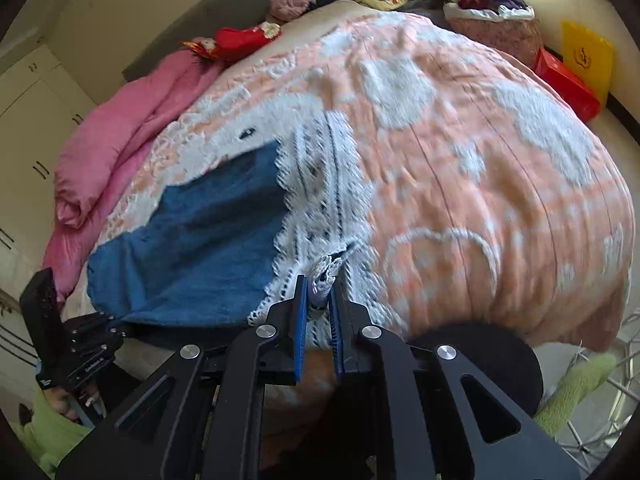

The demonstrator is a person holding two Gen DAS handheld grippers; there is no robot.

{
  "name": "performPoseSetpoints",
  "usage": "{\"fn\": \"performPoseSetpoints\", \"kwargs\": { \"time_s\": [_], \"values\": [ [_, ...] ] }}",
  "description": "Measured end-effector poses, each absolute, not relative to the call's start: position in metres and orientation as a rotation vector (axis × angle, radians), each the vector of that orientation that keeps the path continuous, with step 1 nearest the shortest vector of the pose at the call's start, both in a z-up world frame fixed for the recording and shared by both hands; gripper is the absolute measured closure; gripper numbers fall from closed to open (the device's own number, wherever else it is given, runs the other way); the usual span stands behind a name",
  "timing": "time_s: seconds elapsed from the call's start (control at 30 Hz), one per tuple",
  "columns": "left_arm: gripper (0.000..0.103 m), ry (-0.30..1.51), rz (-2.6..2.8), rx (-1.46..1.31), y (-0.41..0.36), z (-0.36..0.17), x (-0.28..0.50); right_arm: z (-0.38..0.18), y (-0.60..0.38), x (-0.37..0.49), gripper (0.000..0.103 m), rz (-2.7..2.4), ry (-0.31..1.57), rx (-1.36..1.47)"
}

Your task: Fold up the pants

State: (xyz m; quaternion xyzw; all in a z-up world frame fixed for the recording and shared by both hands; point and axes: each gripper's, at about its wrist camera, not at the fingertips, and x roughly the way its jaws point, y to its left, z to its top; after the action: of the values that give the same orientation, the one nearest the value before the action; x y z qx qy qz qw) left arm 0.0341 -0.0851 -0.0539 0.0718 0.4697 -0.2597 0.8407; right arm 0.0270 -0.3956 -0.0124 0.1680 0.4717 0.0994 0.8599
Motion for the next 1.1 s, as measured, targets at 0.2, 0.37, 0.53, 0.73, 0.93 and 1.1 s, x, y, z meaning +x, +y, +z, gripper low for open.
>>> {"fn": "performPoseSetpoints", "kwargs": {
  "time_s": [0.2,0.37,0.53,0.73,0.93,1.1],
  "values": [
    [0.100,1.017,-0.542,0.178,-0.091,-0.062,0.033,-0.025,-0.397,0.021,0.093,0.175,1.027,0.339],
    [0.100,1.030,-0.538,0.179,-0.091,-0.067,0.035,-0.036,-0.401,0.020,0.091,0.159,1.053,0.344],
    [0.098,1.027,-0.547,0.174,-0.090,-0.064,0.031,-0.025,-0.399,0.015,0.081,0.097,1.033,0.243],
    [0.071,0.989,-0.537,0.098,-0.063,-0.042,0.015,0.010,-0.384,0.006,0.071,0.147,0.934,0.136],
    [0.058,0.931,-0.359,0.005,0.001,-0.018,0.020,0.008,-0.337,0.028,0.061,0.299,0.955,0.047],
    [0.050,0.958,-0.194,-0.038,0.040,-0.023,0.044,-0.003,-0.299,0.048,0.058,0.392,1.000,-0.017]
  ]
}}
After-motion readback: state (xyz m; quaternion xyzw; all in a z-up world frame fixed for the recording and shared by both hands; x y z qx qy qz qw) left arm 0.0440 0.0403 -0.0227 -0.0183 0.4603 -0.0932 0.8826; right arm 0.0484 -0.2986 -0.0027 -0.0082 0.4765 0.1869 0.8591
